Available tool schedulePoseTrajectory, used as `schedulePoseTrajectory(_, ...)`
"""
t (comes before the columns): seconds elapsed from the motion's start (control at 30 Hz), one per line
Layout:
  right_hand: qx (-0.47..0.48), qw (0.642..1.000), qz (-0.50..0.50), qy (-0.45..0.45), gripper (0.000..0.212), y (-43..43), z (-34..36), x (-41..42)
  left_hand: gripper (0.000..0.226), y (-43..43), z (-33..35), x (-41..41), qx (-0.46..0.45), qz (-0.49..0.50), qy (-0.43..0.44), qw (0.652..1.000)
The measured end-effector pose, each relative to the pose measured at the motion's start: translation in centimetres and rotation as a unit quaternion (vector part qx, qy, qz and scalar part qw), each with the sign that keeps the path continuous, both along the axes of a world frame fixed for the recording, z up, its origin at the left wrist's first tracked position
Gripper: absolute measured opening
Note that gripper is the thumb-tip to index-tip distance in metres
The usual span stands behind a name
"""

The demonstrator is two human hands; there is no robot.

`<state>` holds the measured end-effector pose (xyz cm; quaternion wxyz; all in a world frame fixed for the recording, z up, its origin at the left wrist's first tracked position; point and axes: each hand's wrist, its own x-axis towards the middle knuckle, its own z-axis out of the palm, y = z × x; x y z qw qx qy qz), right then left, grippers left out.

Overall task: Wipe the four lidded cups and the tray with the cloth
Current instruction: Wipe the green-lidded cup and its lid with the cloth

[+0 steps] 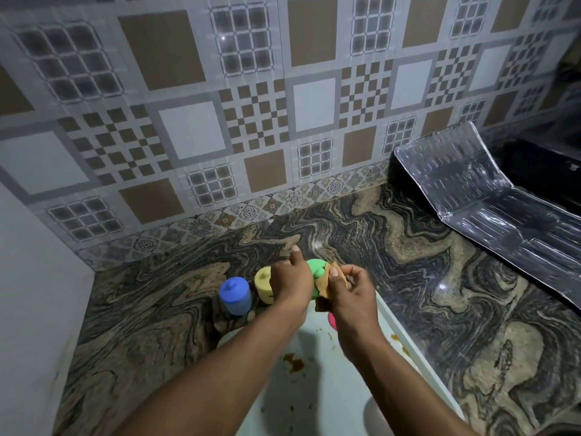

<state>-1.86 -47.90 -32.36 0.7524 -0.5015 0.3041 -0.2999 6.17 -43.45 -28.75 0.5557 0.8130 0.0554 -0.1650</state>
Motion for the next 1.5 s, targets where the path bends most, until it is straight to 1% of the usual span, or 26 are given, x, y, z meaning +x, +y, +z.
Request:
schedulePoseTrajectory(0.1,0.030,0.991,0.129,0.021,0.007,-2.7,1.2,-0.9,0.054,1.1,-0.7,1.5,-0.037,-0.135,0.133,0.981)
schedulePoseTrajectory(0.17,0.033,0.979,0.200,0.030,0.006,-4.2,2.0,-0.9,0.052,0.9,-0.3,2.3,-0.026,-0.169,0.102,0.980)
schedulePoseTrajectory(0.2,0.028,0.980,0.198,0.025,0.006,-4.2,2.3,-0.7,0.049,0.6,0.1,2.3,-0.012,-0.154,0.052,0.987)
schedulePoseTrajectory(0.27,-0.001,0.992,0.122,0.014,0.008,-2.9,1.9,0.3,0.047,-0.1,0.7,1.8,0.015,-0.053,-0.041,0.998)
schedulePoseTrajectory(0.33,-0.045,0.999,0.017,0.017,0.012,-0.7,0.5,1.0,0.049,-0.5,1.2,0.8,0.003,0.043,-0.055,0.998)
schedulePoseTrajectory(0.4,-0.047,0.998,-0.037,0.034,0.011,0.5,-0.1,0.9,0.049,-0.5,0.3,0.4,-0.034,0.065,-0.002,0.997)
schedulePoseTrajectory(0.43,-0.029,0.998,-0.031,0.035,0.010,0.3,0.1,0.6,0.047,-0.3,-0.2,0.5,-0.057,0.044,0.042,0.997)
schedulePoseTrajectory(0.47,-0.010,0.999,-0.004,0.034,0.010,-0.5,0.5,0.3,0.047,0.0,-0.7,0.8,-0.078,-0.008,0.098,0.992)
schedulePoseTrajectory(0.53,0.013,0.993,0.111,0.035,0.008,-2.3,1.8,-0.4,0.051,1.0,-1.0,1.8,-0.078,-0.130,0.185,0.971)
schedulePoseTrajectory(0.57,0.015,0.985,0.169,0.034,0.007,-3.3,2.4,-0.5,0.053,1.0,-1.0,2.3,-0.064,-0.168,0.184,0.966)
schedulePoseTrajectory(0.63,-0.002,0.977,0.210,0.032,0.008,-4.0,3.0,-0.4,0.054,0.3,-0.4,2.9,-0.036,-0.171,0.100,0.979)
schedulePoseTrajectory(0.7,-0.027,0.990,0.135,0.021,0.014,-2.9,2.7,0.2,0.054,-0.5,0.4,2.5,-0.001,-0.074,-0.001,0.997)
schedulePoseTrajectory(0.73,-0.034,0.996,0.077,0.016,0.017,-2.0,2.1,0.5,0.052,-0.8,0.8,1.9,-0.002,-0.027,-0.009,1.000)
schedulePoseTrajectory(0.8,-0.028,0.999,-0.009,0.021,0.015,0.0,1.0,0.7,0.049,-0.9,1.0,0.9,-0.024,0.033,0.005,0.999)
schedulePoseTrajectory(0.87,0.004,0.999,-0.017,0.029,0.012,0.2,0.6,0.4,0.051,-0.8,-0.2,0.8,-0.061,0.009,0.049,0.997)
schedulePoseTrajectory(0.9,0.022,0.999,0.008,0.030,0.012,-0.7,0.9,0.1,0.050,-0.5,-0.1,0.8,-0.079,-0.034,0.091,0.992)
schedulePoseTrajectory(0.97,0.037,0.992,0.111,0.039,0.010,-2.9,2.2,-0.4,0.051,0.4,0.0,1.5,-0.086,-0.136,0.175,0.971)
schedulePoseTrajectory(1.0,0.034,0.985,0.164,0.044,0.009,-4.0,2.9,-0.5,0.050,0.5,0.0,2.1,-0.082,-0.170,0.185,0.965)
schedulePoseTrajectory(1.07,0.020,0.979,0.202,0.037,0.007,-4.7,3.7,-0.2,0.043,-0.1,0.2,2.7,-0.070,-0.162,0.110,0.978)
schedulePoseTrajectory(1.13,-0.008,0.992,0.125,0.020,0.011,-3.4,3.3,0.6,0.050,-0.9,0.4,2.6,-0.045,-0.061,0.019,0.997)
schedulePoseTrajectory(1.2,-0.045,0.999,0.018,0.016,0.015,-1.2,1.6,1.4,0.052,-1.1,0.8,1.9,-0.022,0.024,0.000,0.999)
schedulePoseTrajectory(1.27,-0.054,0.998,-0.019,0.039,0.016,-0.1,0.5,1.4,0.050,-0.9,0.1,1.6,-0.040,0.025,0.029,0.998)
schedulePoseTrajectory(1.33,-0.025,0.998,0.022,0.044,0.017,-1.4,0.7,1.1,0.047,0.0,-0.4,1.9,-0.071,-0.049,0.095,0.992)
schedulePoseTrajectory(1.4,0.000,0.992,0.116,0.043,0.014,-3.5,1.7,0.7,0.046,0.9,-0.5,2.6,-0.090,-0.108,0.142,0.980)
schedulePoseTrajectory(1.47,-0.001,0.984,0.174,0.042,0.010,-4.2,2.5,0.8,0.039,0.9,-0.2,3.0,-0.071,-0.132,0.107,0.983)
schedulePoseTrajectory(1.5,-0.013,0.985,0.168,0.042,0.010,-3.9,2.6,1.0,0.035,0.6,-0.1,2.9,-0.057,-0.106,0.067,0.990)
